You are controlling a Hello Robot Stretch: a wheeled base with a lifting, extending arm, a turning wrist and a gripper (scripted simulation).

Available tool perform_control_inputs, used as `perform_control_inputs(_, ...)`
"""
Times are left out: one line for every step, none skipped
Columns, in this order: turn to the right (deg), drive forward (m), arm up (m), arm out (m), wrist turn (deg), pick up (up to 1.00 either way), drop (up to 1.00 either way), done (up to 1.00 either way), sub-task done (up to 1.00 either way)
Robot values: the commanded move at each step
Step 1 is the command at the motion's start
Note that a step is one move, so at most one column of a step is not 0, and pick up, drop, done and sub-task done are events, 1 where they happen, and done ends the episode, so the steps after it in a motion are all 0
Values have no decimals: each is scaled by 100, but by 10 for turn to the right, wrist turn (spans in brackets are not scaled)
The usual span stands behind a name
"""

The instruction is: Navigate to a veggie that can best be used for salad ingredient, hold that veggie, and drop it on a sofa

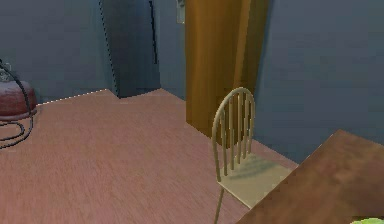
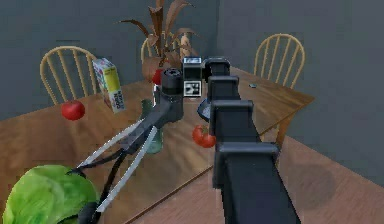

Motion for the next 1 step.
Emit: perform_control_inputs(0, 0, 0, -24, 0, 0, 0, 0, 0)
